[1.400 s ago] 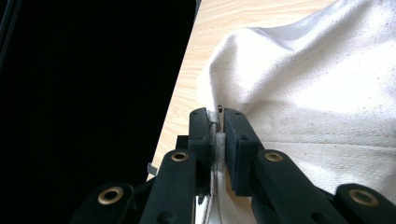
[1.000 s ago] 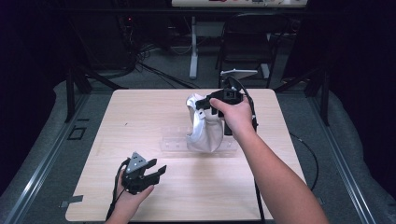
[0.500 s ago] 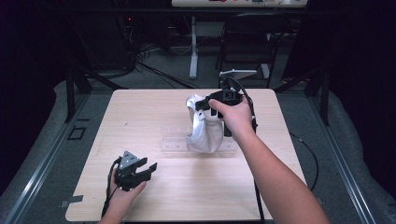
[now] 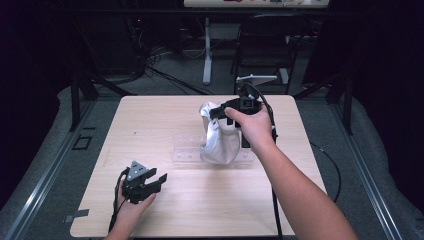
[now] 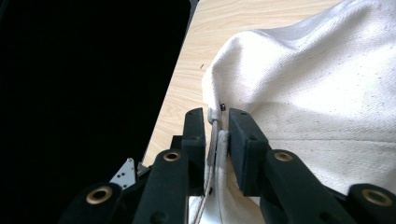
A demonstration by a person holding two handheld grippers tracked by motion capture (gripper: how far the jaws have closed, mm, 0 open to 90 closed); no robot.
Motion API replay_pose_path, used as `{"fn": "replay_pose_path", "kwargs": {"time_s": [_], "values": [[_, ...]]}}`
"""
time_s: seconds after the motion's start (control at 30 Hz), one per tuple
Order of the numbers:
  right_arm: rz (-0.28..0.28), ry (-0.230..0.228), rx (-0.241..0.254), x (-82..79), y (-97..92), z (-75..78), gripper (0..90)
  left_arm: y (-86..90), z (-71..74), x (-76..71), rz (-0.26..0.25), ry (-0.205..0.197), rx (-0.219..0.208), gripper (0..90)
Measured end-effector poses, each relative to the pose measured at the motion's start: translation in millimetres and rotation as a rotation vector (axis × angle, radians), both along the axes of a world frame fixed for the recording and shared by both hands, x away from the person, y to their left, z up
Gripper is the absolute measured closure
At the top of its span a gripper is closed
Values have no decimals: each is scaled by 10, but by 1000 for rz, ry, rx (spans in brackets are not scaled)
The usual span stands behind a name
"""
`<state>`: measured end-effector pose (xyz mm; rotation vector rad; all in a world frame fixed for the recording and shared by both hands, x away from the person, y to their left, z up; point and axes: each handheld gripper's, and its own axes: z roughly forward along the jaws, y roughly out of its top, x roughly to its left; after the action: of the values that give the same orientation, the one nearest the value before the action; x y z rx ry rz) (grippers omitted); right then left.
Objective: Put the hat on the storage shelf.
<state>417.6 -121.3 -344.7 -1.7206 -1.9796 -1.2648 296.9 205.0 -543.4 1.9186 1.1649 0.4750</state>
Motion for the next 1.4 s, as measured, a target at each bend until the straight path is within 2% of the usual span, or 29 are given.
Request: {"fn": "replay_pose_path", "kwargs": {"time_s": [0.33,0.7,0.97,1.17,1.4], "values": [[-11,-72,-18,-68,-55,85,669,42,8,-20,18,-3,-6,505],[-1,-199,-64,-224,-182,114,571,65,14,-28,24,-10,-5,499],[24,-231,-62,-417,-373,46,561,60,9,-22,23,-8,-6,498],[36,-259,-42,-597,-497,-31,541,64,5,-16,28,-8,-6,496],[72,-321,-34,-844,-546,-125,527,87,-4,-6,43,-4,-21,491]]}}
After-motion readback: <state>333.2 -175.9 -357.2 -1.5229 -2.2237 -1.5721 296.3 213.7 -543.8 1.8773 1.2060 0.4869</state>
